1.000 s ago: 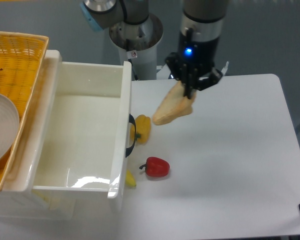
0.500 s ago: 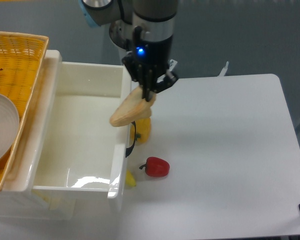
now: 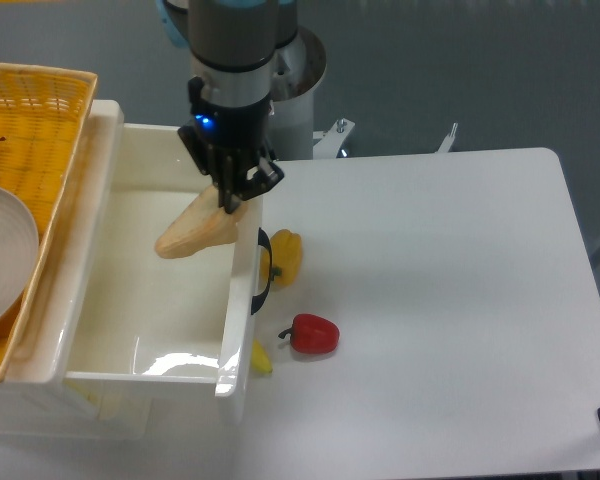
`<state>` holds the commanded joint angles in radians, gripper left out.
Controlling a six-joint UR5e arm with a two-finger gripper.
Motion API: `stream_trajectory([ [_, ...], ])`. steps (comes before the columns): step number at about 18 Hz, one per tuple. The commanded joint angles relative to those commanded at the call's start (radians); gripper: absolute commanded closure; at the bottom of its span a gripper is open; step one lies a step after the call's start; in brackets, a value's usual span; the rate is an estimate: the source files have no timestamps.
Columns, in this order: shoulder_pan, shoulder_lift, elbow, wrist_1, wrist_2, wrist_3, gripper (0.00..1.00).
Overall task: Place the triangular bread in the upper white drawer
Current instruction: 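Carry the bread slice over the open white drawer and lower it, then lower the bread onto the drawer floor and open the gripper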
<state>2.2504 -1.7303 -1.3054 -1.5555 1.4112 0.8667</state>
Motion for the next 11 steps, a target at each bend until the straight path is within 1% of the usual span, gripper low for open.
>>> stream_trajectory([
  [2, -0.003, -0.006, -0.024, 0.021, 0.002, 0.000, 1.00],
  [3, -0.012, -0.011, -0.040, 0.043, 0.005, -0.002, 1.00],
  [5, -0.018, -0.025, -0.055, 0.054, 0.015, -0.003, 1.00],
  [9, -0.032, -0.058, -0.058, 0.058, 0.018, -0.014, 1.00],
  [11, -0.044, -0.067, -0.064, 0.078, 0.026, -0.014, 1.00],
])
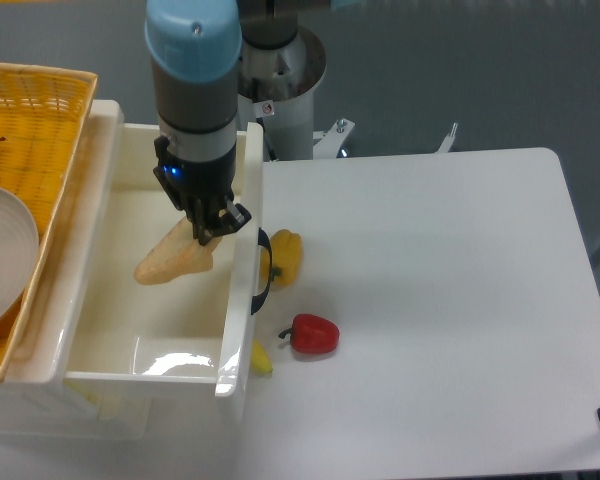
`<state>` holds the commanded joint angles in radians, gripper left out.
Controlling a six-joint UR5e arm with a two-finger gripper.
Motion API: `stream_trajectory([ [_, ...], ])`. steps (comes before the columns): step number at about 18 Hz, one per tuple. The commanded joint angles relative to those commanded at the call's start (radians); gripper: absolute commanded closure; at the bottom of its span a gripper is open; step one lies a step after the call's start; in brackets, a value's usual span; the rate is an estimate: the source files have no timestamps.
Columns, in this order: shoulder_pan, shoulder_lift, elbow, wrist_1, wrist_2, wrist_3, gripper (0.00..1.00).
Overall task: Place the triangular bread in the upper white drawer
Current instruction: 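Lower the bread onto the drawer floor and open the gripper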
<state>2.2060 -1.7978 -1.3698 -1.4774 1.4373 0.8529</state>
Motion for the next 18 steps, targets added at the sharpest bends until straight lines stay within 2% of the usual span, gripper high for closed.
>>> stream_trajectory([
  [4, -0.020, -0.009, -0.028, 0.052, 0.034, -0.003, 1.00],
  [10, -0.028, -0.025, -0.043, 0.068, 0.032, -0.003, 0.70],
  [14, -0.031, -0.019, -0.041, 0.080, 0.034, -0.003, 0.36],
  [15, -0.031, -0.017, -0.038, 0.080, 0.034, -0.002, 0.32],
  [18, -0.029, -0.014, -0.025, 0.081, 0.031, -0.002, 0.28],
])
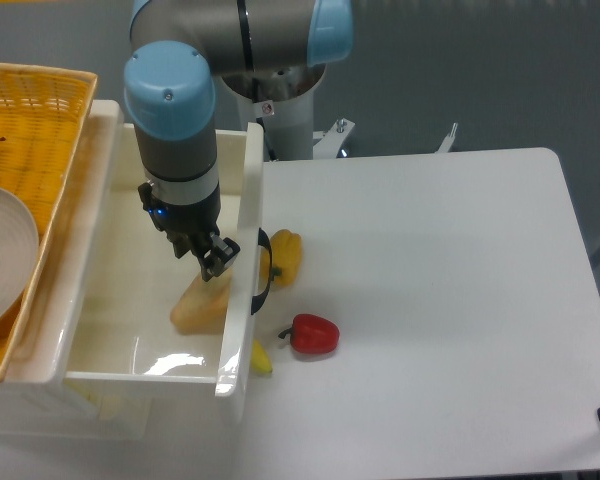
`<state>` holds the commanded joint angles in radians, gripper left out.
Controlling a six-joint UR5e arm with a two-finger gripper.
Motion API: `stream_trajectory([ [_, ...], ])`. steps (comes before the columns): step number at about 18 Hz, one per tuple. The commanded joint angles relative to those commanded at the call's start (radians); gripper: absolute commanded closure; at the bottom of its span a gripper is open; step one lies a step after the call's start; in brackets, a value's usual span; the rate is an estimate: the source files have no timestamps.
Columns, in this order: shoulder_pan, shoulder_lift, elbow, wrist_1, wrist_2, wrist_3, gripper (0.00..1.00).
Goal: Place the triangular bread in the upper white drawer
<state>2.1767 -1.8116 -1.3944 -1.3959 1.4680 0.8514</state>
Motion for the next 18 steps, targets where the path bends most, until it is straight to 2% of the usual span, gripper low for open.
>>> stream_trajectory([
  [4, 0.024, 0.006, 0.038, -0.002, -0.006, -0.002, 0.27],
  [6, 0.052, 0.038, 0.046, -0.002, -0.012, 0.000, 0.24],
  [9, 0.100, 0.048, 0.049, 0.000, -0.050, 0.000, 0.18],
  [11, 0.141, 0.054, 0.049, 0.000, -0.078, 0.003, 0.11],
  [13, 0.182, 0.057, 0.048, 0.018, -0.086, 0.002, 0.02],
  [18, 0.290, 0.043, 0.035, 0.063, -0.083, 0.005, 0.00],
])
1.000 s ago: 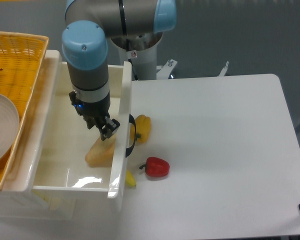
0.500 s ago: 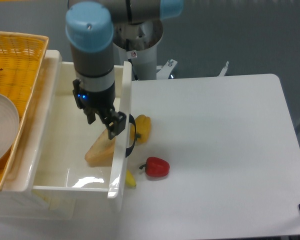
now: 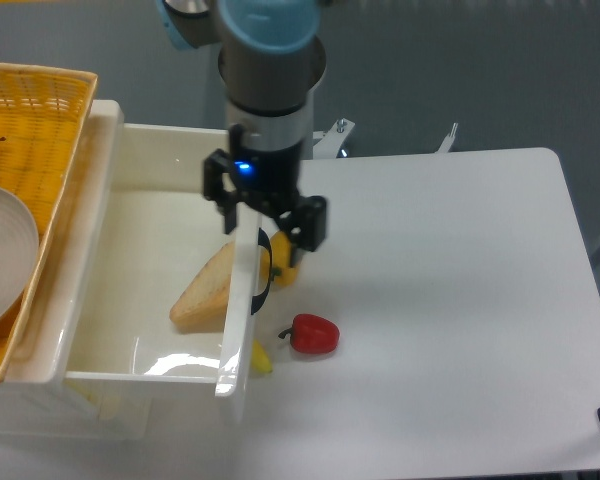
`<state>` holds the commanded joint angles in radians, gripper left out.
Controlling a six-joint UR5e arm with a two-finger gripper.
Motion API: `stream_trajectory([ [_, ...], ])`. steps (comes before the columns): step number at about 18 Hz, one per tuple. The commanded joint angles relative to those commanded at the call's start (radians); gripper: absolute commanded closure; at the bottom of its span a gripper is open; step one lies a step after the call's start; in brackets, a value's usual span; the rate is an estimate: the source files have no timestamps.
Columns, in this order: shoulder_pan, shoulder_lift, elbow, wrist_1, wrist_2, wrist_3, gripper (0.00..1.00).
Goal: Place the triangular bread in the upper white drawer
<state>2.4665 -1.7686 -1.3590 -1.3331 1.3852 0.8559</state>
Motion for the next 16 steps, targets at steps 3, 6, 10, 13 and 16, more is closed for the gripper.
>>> stream_trajectory([
  [3, 0.058, -0.015, -0.023, 0.049, 0.002, 0.011, 0.00],
  [6, 0.112, -0.046, -0.025, 0.060, 0.003, 0.037, 0.00],
  [10, 0.170, -0.089, -0.060, 0.069, 0.024, 0.104, 0.00],
  [13, 0.195, -0.141, -0.069, 0.077, 0.113, 0.156, 0.00],
  [16, 0.230, -0.207, -0.068, 0.101, 0.123, 0.263, 0.00],
])
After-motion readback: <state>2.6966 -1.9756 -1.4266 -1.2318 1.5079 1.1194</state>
